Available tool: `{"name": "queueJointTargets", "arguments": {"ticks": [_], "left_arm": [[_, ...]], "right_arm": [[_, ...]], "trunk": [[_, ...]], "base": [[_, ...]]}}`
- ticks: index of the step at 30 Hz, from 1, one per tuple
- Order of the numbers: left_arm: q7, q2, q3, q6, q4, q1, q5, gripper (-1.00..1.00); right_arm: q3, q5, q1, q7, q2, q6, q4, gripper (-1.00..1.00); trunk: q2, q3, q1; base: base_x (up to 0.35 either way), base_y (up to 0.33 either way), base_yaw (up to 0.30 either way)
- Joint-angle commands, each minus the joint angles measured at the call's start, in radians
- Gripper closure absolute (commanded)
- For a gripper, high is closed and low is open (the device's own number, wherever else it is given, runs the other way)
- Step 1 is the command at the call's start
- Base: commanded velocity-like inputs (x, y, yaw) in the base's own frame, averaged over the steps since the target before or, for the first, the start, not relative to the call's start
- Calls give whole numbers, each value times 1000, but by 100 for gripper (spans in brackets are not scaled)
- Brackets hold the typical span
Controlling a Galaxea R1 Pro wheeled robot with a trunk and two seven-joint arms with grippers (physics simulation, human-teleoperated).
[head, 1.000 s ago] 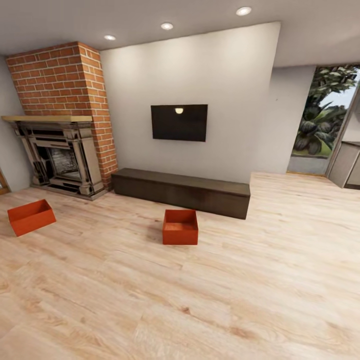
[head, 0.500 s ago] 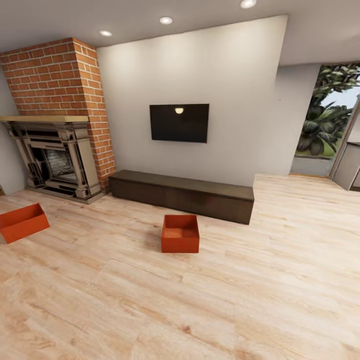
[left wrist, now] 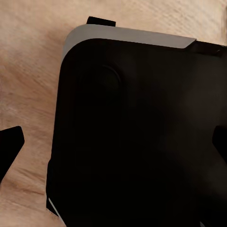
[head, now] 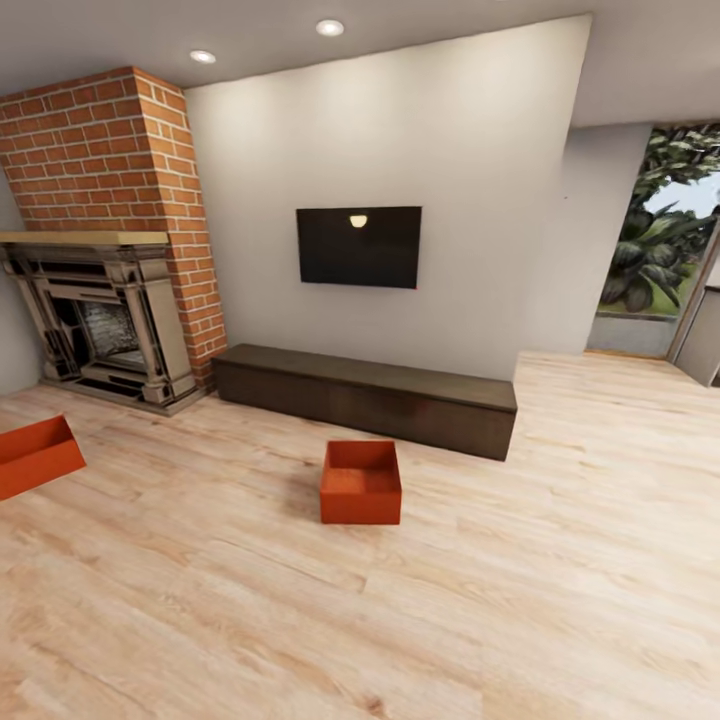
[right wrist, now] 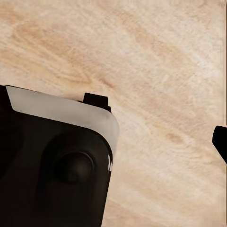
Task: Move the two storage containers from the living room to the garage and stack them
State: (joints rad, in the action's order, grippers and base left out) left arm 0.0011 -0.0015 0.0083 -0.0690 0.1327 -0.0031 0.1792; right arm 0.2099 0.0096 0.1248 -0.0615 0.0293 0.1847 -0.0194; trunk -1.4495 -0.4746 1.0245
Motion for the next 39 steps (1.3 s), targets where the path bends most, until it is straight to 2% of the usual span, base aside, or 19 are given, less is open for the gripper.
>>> {"name": "queueJointTargets", "arguments": {"ticks": [1,39], "left_arm": [[0,0,1,-6,2,0,8,-100],[0,0,0,-6,2,0,8,-100]], "right_arm": [[6,1,1,-4,0,4,-2,-100],[6,1,1,-4,0,4,-2,-100]], "trunk": [[0,-1,1],[0,-1,1]], "base": [[316,0,0],[317,0,0]]}}
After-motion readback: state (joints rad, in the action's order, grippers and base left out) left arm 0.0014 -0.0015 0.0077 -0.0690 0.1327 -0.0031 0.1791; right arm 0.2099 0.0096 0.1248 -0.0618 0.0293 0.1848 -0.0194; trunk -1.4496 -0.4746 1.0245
